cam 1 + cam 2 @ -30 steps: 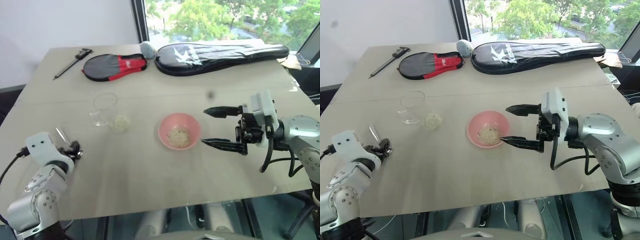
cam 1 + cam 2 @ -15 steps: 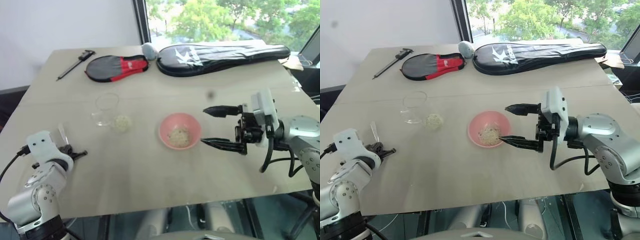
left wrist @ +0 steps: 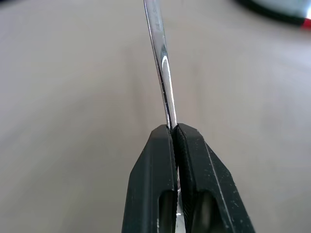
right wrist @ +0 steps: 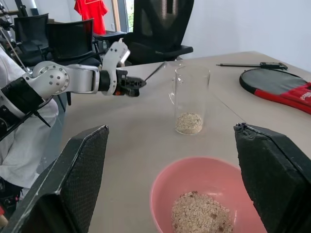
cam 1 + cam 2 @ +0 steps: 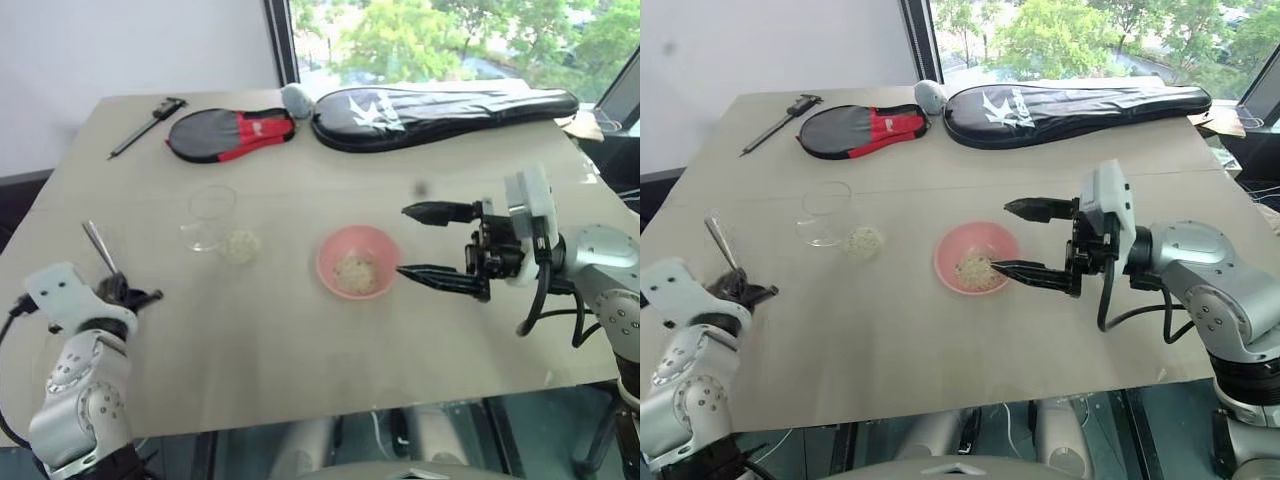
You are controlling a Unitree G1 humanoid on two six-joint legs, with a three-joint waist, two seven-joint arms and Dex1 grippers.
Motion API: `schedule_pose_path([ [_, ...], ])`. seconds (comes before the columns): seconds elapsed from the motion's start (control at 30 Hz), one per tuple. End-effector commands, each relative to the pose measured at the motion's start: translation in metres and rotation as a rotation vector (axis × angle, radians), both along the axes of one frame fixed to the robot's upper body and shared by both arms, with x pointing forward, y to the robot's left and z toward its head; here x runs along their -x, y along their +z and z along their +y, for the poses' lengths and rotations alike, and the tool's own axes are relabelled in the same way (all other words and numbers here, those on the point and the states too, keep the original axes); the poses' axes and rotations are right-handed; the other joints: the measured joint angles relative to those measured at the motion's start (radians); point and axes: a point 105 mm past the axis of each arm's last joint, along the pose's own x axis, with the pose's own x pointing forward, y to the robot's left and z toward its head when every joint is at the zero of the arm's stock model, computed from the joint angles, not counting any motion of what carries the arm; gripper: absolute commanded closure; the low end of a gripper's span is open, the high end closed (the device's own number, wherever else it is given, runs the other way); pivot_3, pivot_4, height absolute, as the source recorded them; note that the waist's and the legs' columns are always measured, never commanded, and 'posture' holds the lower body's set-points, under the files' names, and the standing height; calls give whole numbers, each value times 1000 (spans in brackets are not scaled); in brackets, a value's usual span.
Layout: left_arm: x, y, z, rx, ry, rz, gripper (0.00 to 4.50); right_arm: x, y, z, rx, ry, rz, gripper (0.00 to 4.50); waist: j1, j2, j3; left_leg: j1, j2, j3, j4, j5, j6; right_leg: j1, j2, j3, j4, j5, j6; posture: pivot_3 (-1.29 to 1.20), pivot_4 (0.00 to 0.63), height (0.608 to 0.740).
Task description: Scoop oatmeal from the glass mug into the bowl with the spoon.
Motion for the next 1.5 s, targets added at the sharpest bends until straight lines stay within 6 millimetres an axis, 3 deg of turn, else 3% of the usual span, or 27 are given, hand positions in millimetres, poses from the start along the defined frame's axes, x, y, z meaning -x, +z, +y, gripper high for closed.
schedule_pose_path([
  [0.03,-5,113,-48,-207,-281,-460,4447,-9,23,-3,-133,-37,13,343,2,-5,3,0,0,1,0,0,0,0,0,0,0,0,0,0,150,740],
  [0.2,-5,144,-128,-236,-703,-572,4447,-18,30,-2,-199,-67,62,343,-1,-5,3,-4,-2,2,1,2,3,-2,-2,0,-2,1,-1,0,150,740],
  [0.33,3,137,-184,-269,-1035,-520,4447,-26,31,2,-223,-105,118,343,-5,-5,3,-4,-2,5,-1,2,3,-5,-1,3,-1,1,-1,0,150,740],
  [0.47,20,112,-228,-258,-1343,-415,4447,-32,35,8,-255,-123,193,343,-7,-4,4,-4,0,7,-2,2,3,-7,1,5,1,1,-2,0,150,740],
  [0.6,30,91,-242,-235,-1513,-322,4447,-30,35,18,-247,-98,260,343,-5,-3,4,-4,0,9,-2,2,4,-8,2,6,1,1,-2,0,150,740],
  [0.9,26,82,-243,-258,-1589,-311,4447,-11,28,35,-189,15,373,343,-4,-2,4,-5,0,8,-2,2,4,-8,2,6,1,1,-2,0,150,740],
  [1.0,22,82,-245,-278,-1587,-324,4500,-12,28,36,-180,2,385,1232,-4,-2,4,-5,0,9,-2,2,5,-8,1,6,1,1,-2,0,150,740],
  [1.1,22,80,-250,-298,-1605,-325,4500,-13,28,37,-178,-5,391,2669,-4,-2,4,-5,0,9,-2,2,5,-8,1,6,1,1,-2,0,150,740],
  [1.5,19,72,-258,-324,-1622,-323,4500,-18,30,43,-178,-19,392,2669,-4,-2,5,-5,0,9,-2,2,5,-8,2,6,1,1,-2,0,150,740],
])
